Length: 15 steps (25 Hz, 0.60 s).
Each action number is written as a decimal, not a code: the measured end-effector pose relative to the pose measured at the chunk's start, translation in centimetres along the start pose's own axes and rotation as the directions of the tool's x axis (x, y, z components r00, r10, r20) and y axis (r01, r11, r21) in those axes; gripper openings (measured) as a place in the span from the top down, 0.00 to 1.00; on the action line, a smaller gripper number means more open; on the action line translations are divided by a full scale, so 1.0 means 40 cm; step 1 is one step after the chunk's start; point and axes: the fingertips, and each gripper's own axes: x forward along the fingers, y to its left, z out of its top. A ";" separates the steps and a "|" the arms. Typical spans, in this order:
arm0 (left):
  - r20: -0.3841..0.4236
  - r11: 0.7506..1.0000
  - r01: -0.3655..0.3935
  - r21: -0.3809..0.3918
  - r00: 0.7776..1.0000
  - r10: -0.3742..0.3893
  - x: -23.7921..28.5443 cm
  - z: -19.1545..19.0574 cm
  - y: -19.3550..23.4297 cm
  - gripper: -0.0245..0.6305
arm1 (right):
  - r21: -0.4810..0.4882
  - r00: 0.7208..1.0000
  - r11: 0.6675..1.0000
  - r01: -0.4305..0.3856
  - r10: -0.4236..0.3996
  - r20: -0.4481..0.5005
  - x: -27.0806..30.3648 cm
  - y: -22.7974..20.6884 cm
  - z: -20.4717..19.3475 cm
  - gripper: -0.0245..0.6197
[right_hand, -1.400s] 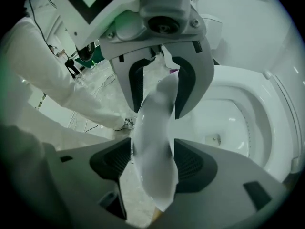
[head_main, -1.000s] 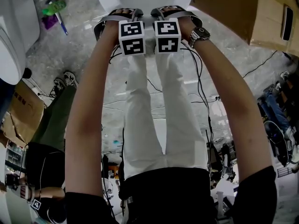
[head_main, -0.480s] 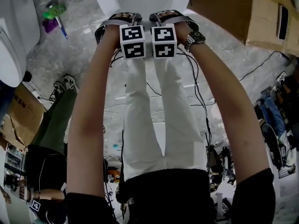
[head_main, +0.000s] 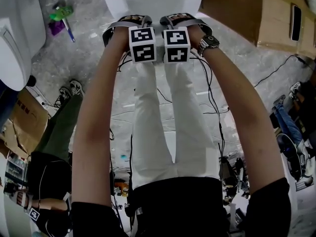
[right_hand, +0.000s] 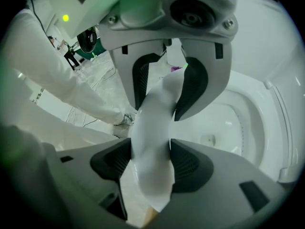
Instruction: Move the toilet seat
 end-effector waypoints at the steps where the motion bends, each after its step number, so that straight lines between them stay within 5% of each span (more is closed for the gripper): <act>1: 0.006 1.000 0.000 -0.003 1.000 0.000 -0.003 -0.001 0.000 0.54 | 0.000 1.000 1.000 0.001 -0.001 0.002 -0.002 -0.001 0.002 0.55; 15: 0.000 0.999 0.026 -0.022 1.000 -0.026 -0.089 -0.001 -0.001 0.55 | 0.023 0.999 1.000 0.004 -0.005 0.041 -0.082 -0.013 0.038 0.55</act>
